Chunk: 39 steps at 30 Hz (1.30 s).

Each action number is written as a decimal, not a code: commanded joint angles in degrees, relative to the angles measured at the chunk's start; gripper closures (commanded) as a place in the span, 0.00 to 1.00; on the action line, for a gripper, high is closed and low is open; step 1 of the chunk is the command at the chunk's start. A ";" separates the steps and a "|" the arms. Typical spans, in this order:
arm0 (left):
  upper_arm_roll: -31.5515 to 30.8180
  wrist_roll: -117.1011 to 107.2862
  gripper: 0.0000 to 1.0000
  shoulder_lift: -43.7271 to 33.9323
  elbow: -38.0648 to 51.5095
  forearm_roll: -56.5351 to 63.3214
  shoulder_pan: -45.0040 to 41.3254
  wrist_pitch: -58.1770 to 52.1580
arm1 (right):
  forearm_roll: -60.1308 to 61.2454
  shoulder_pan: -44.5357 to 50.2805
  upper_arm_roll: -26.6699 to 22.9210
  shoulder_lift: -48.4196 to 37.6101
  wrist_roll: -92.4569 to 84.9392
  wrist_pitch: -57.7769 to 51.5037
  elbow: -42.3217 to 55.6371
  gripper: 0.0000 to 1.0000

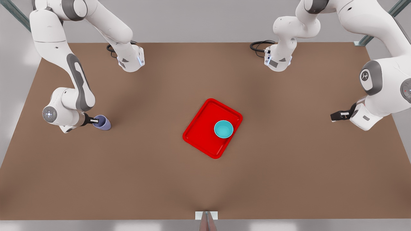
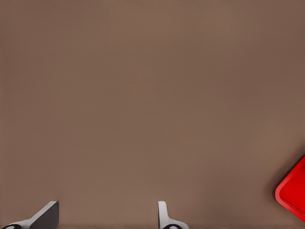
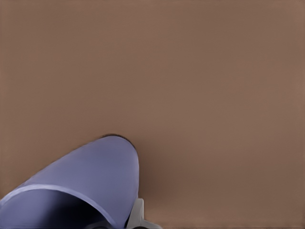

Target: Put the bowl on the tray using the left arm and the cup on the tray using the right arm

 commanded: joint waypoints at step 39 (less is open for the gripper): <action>0.00 0.09 0.00 0.87 0.00 0.01 0.00 -0.79 | -0.79 45.52 11.87 23.37 48.86 -11.17 41.79 0.79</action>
